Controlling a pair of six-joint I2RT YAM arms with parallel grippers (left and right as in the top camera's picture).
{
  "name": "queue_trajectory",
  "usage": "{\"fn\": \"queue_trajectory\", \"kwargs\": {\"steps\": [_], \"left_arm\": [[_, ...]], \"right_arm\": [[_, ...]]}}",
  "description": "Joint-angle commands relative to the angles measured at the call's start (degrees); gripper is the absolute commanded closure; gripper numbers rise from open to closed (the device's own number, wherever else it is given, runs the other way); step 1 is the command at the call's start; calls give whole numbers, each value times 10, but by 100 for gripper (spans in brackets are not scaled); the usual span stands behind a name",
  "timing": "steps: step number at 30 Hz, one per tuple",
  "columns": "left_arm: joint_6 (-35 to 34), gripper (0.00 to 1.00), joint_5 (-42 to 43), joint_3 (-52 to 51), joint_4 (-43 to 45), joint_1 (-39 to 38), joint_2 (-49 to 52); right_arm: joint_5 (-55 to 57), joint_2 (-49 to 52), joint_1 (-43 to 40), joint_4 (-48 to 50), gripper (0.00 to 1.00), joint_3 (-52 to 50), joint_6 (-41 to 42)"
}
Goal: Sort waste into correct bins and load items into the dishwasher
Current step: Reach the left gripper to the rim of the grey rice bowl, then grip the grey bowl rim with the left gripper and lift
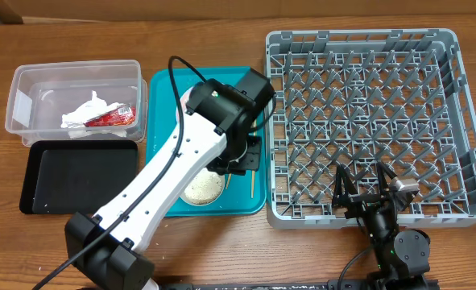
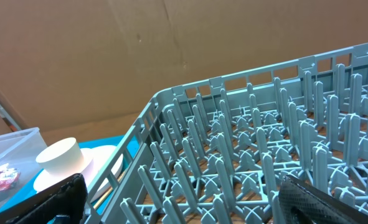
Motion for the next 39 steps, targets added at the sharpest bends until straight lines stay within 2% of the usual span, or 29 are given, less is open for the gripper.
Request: {"fn": "queue_trajectory", "kwargs": {"steps": [1, 3, 13, 16, 21, 29, 39], "left_arm": [[4, 89, -8, -5, 5, -11, -3], [28, 96, -8, -5, 7, -10, -3], [21, 95, -38, -16, 14, -3, -3], [21, 79, -38, -38, 20, -6, -3], [21, 66, -38, -103, 64, -7, -3], [30, 73, -48, -190, 150, -7, -3], [26, 72, -104, -254, 221, -6, -3]], "right_arm": [[-1, -5, -2, 4, 0, -6, -2], [-1, -5, -2, 4, 0, -6, -2], [-1, -5, -2, 4, 0, -6, -2], [-1, -5, -2, 4, 0, -6, -2], [-1, -5, -2, 4, 0, -6, -2], [-1, -5, -2, 4, 0, -6, -2], [-1, -5, -2, 4, 0, -6, -2]]}}
